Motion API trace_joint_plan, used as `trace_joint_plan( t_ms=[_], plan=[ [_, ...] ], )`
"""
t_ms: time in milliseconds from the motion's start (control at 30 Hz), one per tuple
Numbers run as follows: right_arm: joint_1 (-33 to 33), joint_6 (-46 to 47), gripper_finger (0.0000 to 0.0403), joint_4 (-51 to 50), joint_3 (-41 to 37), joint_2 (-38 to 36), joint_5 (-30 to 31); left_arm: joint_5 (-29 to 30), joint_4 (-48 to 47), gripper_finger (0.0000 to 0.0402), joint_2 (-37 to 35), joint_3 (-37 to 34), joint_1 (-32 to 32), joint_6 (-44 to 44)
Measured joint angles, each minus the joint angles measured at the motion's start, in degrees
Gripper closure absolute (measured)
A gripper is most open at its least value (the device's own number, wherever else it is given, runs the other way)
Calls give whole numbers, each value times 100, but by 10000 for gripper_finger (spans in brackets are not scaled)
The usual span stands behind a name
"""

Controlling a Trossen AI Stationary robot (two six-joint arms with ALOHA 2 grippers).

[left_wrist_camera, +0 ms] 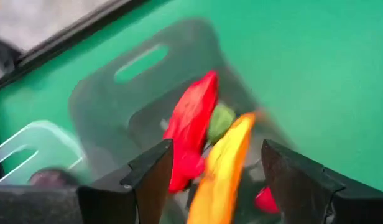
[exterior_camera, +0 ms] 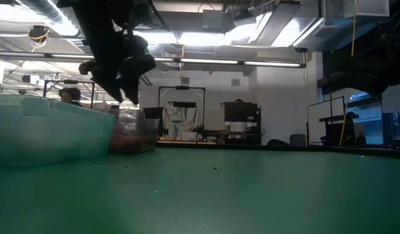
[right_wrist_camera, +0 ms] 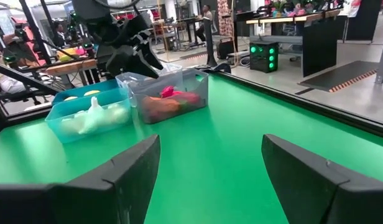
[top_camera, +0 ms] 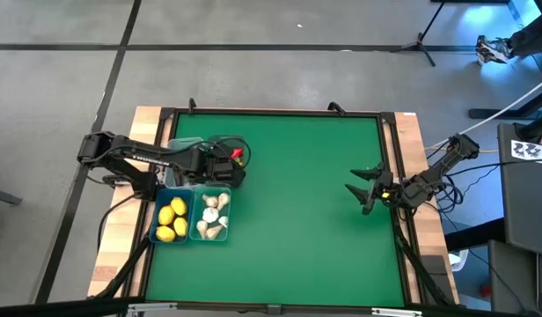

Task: Sort produce into baskets
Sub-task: Return to Home Position

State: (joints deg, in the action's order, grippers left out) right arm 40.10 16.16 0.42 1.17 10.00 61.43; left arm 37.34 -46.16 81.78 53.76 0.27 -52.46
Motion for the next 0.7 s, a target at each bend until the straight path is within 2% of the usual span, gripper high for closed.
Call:
trace_joint_plan(
  t_ms=[167, 300, 367, 533, 700],
  plan=[
    [0, -24, 123, 431, -24, -3, -100, 169, 981, 164, -417, -2, -140, 790],
    [2, -13, 123, 692, -24, -15, 1, 100, 1719, 164, -1131, -2, -432, 1987],
    [0, -24, 123, 794, -22, -15, -184, 61, 1989, 164, -1542, -2, -604, 2421],
    [0, -57, 123, 1063, -20, -15, -712, 114, 2003, 164, -2576, -2, -841, 2563],
    [2, -191, 123, 1438, -17, -24, -731, 620, 1813, 164, -3396, -2, -1211, 2732]
  ],
)
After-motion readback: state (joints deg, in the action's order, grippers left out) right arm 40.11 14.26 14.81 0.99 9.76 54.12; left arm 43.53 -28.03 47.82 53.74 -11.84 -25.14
